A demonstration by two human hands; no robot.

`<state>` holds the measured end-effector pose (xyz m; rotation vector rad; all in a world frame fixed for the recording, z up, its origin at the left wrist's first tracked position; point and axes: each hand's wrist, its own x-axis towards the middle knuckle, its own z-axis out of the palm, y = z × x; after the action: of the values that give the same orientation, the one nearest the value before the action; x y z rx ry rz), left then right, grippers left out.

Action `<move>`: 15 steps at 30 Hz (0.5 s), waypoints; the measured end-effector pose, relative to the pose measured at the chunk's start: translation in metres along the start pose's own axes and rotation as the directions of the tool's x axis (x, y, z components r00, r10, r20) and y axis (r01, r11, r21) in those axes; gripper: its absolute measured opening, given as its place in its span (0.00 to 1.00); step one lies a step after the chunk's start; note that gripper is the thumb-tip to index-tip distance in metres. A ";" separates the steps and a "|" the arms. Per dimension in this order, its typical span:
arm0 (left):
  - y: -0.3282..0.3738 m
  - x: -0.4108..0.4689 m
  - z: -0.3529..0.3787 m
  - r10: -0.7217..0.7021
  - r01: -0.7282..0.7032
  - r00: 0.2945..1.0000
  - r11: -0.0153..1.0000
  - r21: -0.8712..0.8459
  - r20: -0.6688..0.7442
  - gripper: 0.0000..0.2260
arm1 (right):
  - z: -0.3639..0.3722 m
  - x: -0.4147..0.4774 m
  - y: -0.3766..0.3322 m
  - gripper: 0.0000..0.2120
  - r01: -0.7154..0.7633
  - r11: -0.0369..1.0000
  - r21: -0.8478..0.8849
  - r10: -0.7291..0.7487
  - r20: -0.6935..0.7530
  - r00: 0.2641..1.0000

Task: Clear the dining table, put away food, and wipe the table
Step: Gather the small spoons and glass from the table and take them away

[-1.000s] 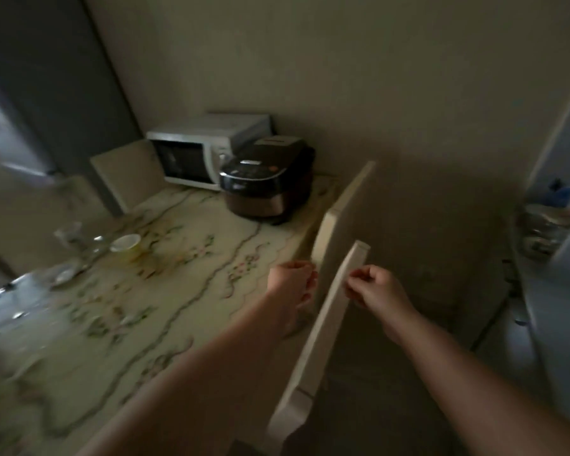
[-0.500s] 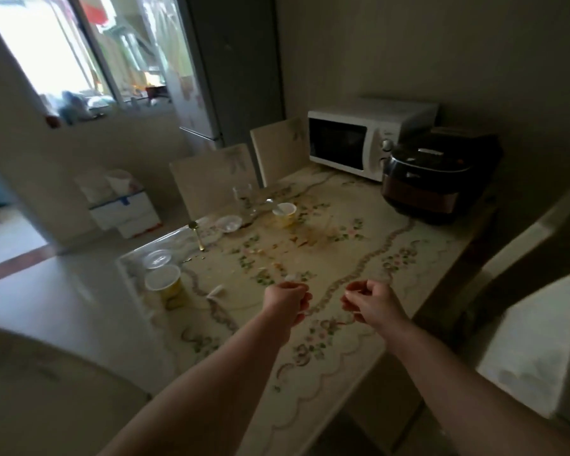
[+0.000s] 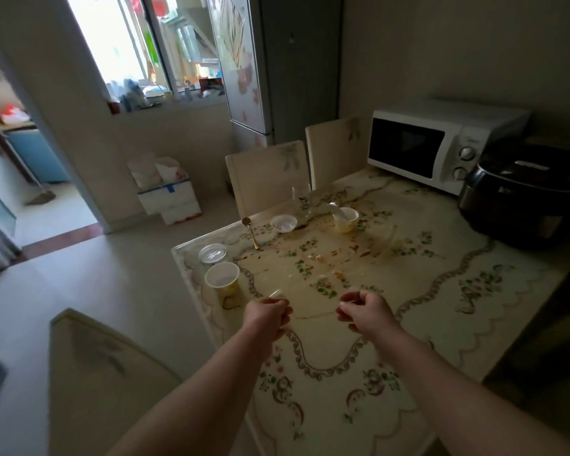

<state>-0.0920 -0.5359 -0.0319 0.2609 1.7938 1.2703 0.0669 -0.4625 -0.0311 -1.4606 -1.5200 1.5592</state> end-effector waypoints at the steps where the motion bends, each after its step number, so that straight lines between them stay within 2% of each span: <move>1: 0.002 0.005 0.000 0.003 -0.003 1.000 1.000 -0.002 -0.005 0.06 | 0.003 0.007 -0.003 0.05 0.001 1.000 -0.005 -0.001 0.009 1.000; 7: 0.030 0.036 0.009 0.003 -0.006 0.998 0.999 -0.040 -0.063 0.07 | 0.023 0.064 -0.020 0.04 0.035 0.999 -0.035 -0.032 0.078 0.996; 15: 0.074 0.112 0.033 -0.024 0.000 0.981 0.992 -0.122 -0.193 0.06 | 0.027 0.182 -0.060 0.05 0.073 0.994 -0.079 -0.061 0.149 0.987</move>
<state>-0.1545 -0.4121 -0.0326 0.0585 1.8684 1.4317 -0.0282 -0.2945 -0.0419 -1.3504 -1.7199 1.6101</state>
